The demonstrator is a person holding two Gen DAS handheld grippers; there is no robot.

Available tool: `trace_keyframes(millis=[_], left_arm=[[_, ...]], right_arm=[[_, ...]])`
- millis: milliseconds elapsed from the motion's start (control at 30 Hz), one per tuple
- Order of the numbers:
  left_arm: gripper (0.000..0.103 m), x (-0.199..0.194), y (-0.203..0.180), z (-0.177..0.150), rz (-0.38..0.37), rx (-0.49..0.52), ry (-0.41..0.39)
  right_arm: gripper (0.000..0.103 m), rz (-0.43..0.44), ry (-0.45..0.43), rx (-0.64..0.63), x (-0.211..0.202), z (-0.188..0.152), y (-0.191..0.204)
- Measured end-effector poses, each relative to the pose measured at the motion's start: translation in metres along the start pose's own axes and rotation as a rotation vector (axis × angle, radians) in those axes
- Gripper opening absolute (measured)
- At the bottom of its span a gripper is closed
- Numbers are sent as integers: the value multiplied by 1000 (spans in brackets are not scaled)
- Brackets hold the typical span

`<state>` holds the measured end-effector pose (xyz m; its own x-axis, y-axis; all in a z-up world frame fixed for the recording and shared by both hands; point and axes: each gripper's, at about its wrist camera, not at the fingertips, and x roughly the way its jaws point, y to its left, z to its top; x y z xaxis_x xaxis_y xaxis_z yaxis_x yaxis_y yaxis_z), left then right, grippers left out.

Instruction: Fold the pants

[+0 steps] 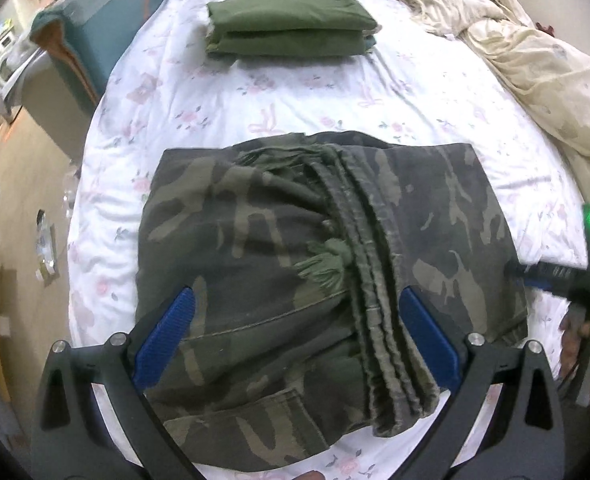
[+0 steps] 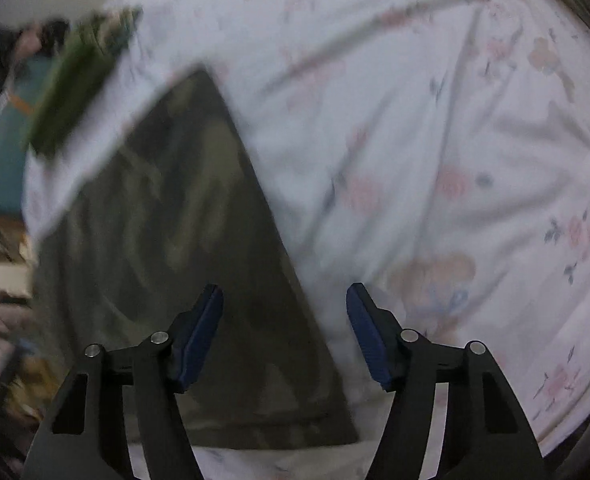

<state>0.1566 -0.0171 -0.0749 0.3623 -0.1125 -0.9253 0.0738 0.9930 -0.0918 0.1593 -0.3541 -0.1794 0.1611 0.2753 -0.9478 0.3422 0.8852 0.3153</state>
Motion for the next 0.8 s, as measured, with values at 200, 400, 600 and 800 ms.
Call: trace_keyframes(millis=[200, 400, 600, 800], left_arm=[[101, -5, 5, 1, -19, -21, -17], [101, -11, 9, 8, -59, -54, -31], [101, -18, 9, 16, -123, -66, -58], [101, -29, 1, 28, -477, -124, -74]], right_arm=[[10, -33, -34, -100, -7, -13, 17], [5, 109, -207, -200, -56, -39, 47], [5, 204, -333, -407, -94, -82, 111], [5, 338, -352, -543, -98, -110, 155]])
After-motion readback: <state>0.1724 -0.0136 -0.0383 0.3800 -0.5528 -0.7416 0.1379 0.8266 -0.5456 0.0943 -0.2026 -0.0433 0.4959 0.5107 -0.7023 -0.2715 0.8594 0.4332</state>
